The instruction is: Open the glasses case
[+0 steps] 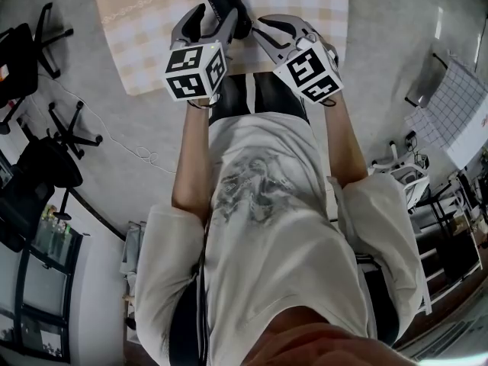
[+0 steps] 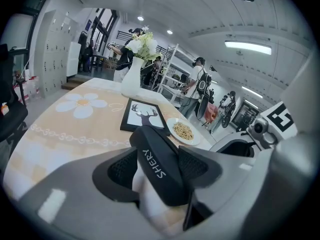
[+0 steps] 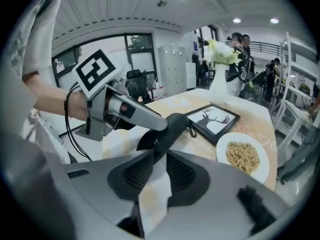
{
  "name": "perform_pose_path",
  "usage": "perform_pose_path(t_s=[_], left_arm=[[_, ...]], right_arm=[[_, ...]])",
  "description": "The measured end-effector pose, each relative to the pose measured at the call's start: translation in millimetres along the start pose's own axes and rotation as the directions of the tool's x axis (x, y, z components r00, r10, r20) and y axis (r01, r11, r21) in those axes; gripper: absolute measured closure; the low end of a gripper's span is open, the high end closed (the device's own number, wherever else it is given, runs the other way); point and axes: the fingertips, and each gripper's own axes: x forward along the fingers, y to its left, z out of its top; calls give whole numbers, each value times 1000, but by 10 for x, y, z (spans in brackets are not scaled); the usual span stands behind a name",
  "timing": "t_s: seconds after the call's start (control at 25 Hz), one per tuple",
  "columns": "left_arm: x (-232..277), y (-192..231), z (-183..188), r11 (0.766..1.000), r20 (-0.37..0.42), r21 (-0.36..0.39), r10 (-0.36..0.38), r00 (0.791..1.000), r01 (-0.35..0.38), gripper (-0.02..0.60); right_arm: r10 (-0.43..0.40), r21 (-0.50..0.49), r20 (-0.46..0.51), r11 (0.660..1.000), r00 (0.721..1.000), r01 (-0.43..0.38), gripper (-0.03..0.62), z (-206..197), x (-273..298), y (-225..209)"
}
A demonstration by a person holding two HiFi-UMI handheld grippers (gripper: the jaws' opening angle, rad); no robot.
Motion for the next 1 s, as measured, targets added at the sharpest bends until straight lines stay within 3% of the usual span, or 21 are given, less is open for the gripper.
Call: perform_pose_path(t_s=[0.08, 0.36, 0.48, 0.88, 1.0], left_arm=[[2, 2, -3, 1000, 0, -4, 1, 1000, -1, 314], [-2, -12, 6, 1000, 4, -16, -4, 1000, 4, 316], [-9, -1, -1, 1000, 7, -24, -4, 1000, 4, 318], [-63, 10, 14, 1000, 30, -10, -16, 999, 16, 333], [-141, -1, 11, 1000, 54, 9, -29, 998, 28, 345]], right_arm=[[13, -68, -26, 998, 1000, -15, 505, 5, 36, 1], [123, -169, -28, 977, 992, -126, 507, 92, 98, 33], [169, -200, -42, 964, 985, -174, 553, 104, 116, 78], [169, -189, -59, 966, 984, -177, 565, 158, 113, 142], [182, -133, -34, 974, 983, -185, 568, 183, 121, 183]])
